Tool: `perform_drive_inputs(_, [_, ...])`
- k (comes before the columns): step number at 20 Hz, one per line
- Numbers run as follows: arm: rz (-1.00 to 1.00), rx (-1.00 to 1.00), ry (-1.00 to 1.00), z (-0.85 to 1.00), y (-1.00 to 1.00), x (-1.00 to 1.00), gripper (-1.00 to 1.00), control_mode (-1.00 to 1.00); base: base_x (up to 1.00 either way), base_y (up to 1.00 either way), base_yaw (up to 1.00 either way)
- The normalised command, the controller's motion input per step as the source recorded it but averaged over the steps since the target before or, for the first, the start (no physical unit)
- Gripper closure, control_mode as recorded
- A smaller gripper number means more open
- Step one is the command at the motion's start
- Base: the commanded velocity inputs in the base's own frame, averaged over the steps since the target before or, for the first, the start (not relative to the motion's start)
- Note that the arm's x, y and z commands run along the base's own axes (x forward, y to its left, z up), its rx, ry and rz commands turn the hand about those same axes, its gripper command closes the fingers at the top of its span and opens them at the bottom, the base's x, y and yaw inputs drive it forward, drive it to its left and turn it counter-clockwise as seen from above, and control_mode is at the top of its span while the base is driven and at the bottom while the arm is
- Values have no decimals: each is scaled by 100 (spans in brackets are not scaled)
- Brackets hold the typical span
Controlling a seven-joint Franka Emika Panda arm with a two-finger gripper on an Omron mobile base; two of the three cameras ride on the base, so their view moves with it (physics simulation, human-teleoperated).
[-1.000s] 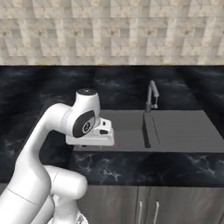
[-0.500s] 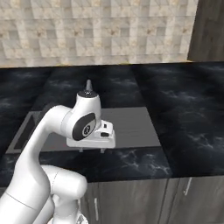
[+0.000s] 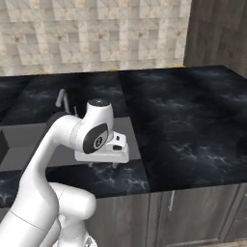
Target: Pick up the knife from the drawer and place it on the cutting board. Then place the meat from the plate to the cutting board.
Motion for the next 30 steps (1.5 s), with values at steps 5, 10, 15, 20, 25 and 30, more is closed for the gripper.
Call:
perform_drive_inputs(5, [0,0,0,0,0,0,-100,100,99,-92,-18])
perform_drive_inputs(10, [0,0,0,0,0,0,-100,100,-67,-100,-3])
perform_drive_inputs(15, [0,0,0,0,0,0,-100,100,-97,-87,0])
perform_drive_inputs(20, [0,0,0,0,0,0,-100,100,-30,-100,0])
perform_drive_inputs(25, [0,0,0,0,0,0,-100,100,54,-91,3])
perform_drive_inputs(30, [0,0,0,0,0,0,-100,100,100,-33,0])
